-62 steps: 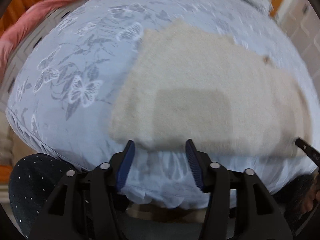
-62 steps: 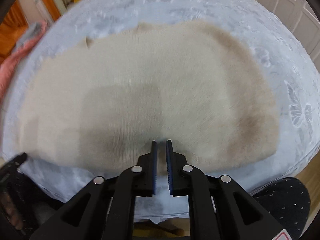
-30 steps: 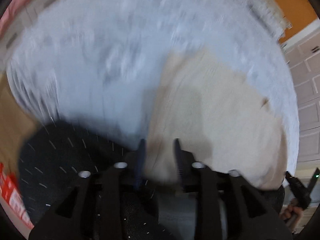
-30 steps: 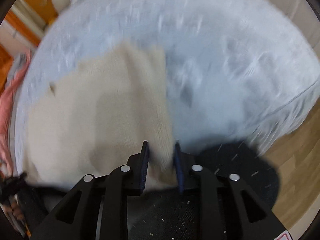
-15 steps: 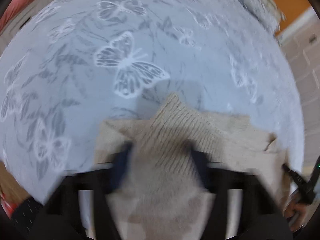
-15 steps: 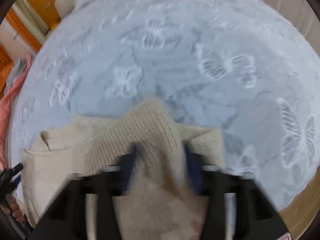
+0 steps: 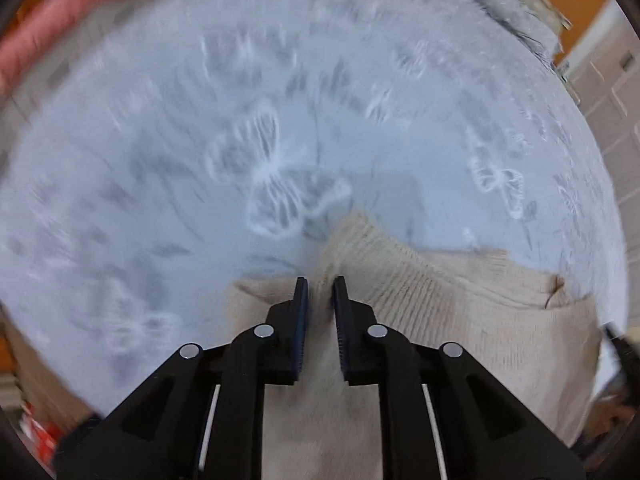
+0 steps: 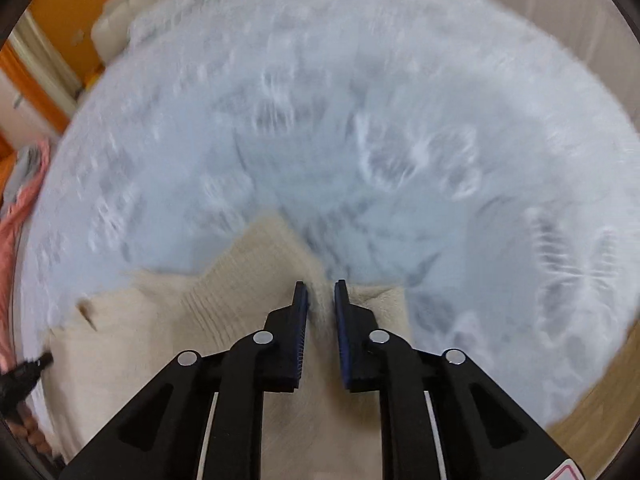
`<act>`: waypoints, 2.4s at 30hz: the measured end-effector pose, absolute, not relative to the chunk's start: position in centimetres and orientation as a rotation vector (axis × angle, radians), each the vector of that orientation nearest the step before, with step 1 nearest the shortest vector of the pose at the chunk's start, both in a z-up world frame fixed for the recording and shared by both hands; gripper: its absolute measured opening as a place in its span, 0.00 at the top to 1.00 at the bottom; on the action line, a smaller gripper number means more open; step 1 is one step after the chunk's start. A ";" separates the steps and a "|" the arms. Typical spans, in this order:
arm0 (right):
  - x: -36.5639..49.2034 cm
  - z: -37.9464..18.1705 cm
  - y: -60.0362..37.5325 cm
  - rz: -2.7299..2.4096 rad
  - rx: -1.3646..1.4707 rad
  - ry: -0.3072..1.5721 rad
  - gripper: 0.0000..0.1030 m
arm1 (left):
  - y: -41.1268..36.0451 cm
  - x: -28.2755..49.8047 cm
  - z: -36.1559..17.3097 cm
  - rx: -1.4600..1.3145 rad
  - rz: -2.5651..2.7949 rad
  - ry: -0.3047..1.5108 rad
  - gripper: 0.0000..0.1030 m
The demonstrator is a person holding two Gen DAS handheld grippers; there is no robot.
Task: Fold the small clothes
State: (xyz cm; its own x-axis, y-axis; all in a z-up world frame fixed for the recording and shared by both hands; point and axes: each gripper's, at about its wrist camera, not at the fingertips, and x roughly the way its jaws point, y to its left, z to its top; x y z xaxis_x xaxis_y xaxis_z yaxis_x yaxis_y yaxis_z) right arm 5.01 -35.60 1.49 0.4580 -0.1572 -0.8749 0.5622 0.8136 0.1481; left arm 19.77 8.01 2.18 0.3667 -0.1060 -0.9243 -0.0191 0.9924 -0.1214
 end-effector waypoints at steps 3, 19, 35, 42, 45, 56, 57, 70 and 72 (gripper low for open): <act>4.3 3.1 -29.3 -0.252 0.406 1.011 0.80 | 5.7 16.5 4.8 -0.073 -0.094 1.156 0.71; -7.1 -2.4 -32.7 -0.464 0.391 1.313 1.00 | 5.8 6.1 -0.3 0.045 -0.089 1.326 0.60; 3.1 1.2 -16.3 -0.071 0.322 1.212 0.88 | 6.7 5.4 0.0 -0.054 -0.087 1.327 0.61; 6.4 -4.4 -14.5 -0.111 0.222 1.333 0.89 | 13.2 8.4 1.1 -0.306 -0.033 1.303 0.49; 6.6 -4.2 -13.9 -0.120 0.189 1.343 0.89 | 15.0 10.0 -1.2 -0.409 -0.013 1.354 0.39; 5.4 -3.0 -17.1 -0.036 0.349 1.305 0.89 | 10.9 10.3 1.5 -0.508 -0.167 1.297 0.84; 4.8 -2.4 -17.7 -0.033 0.377 1.287 0.88 | 9.1 9.9 3.8 -0.480 -0.211 1.265 0.84; -9.3 4.1 -34.0 -0.318 0.517 1.096 0.75 | -19.6 3.6 6.0 -0.124 -0.650 1.299 0.74; -11.0 4.4 -35.6 -0.345 0.553 1.095 0.73 | -19.3 1.6 5.6 -0.129 -0.671 1.270 0.73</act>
